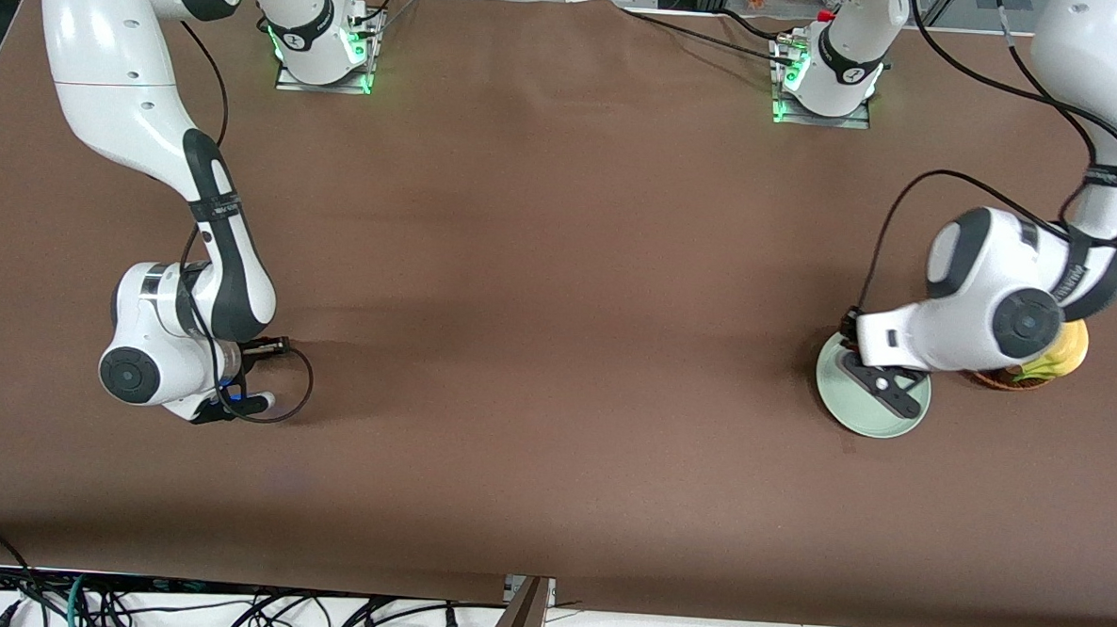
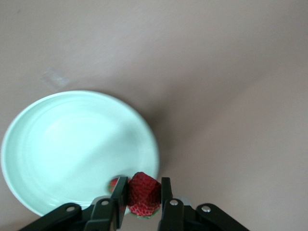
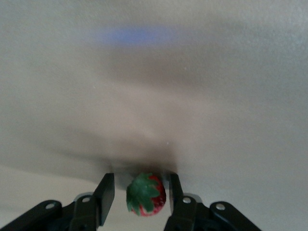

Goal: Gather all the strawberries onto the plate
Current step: 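Drop the strawberry on the plate while the right gripper sets another midway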

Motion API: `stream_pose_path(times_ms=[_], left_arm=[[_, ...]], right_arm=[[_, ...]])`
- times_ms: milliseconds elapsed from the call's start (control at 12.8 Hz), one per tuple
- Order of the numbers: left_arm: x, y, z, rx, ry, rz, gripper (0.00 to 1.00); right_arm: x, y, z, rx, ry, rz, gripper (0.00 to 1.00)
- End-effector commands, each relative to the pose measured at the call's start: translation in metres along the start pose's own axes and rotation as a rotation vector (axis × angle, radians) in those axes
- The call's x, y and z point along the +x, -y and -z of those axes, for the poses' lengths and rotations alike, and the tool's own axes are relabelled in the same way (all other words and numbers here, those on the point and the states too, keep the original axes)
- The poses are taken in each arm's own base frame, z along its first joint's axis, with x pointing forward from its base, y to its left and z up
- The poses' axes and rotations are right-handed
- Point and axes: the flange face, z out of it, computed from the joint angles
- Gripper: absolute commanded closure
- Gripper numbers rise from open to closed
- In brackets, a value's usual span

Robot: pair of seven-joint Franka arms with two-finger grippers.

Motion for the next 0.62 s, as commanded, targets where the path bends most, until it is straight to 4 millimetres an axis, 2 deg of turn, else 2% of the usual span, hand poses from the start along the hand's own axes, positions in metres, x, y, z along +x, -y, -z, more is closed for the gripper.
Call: stream_pose_path(times_ms=[0,78,234,312,390,468,545], left_arm=[[-0.009,0.067,-0.022,-0.036,-0.031,-0.133,0.87],[-0.012,0.080,-0.027,-0.042,-0.039,-0.171,0.83],[-0.017,0.089,-0.034,-0.044,-0.034,-0.189,0.83],[-0.019,0.091,-0.039,-0.050,-0.031,-0.187,0.83],[-0.018,0.091,-0.042,-0.053,-0.028,-0.187,0.78],[-0.018,0.093,-0.042,-0.038,-0.023,-0.194,0.78],[-0.018,0.098,-0.041,0.015,-0.020,-0.213,0.78]], right_arm=[[-0.011,-0.004,0.003,-0.016,0.031,0.019,0.46],[-0.012,-0.004,0.002,-0.019,0.034,0.020,0.46],[-0.012,-0.004,0.003,-0.019,0.033,0.022,0.79],[-0.012,-0.004,0.003,-0.019,0.031,0.022,0.90],[-0.011,-0.003,0.006,-0.018,0.026,0.023,0.93],[-0.009,0.000,0.010,-0.007,0.014,0.009,0.97],[-0.007,0.015,0.020,-0.005,0.004,0.020,0.98]])
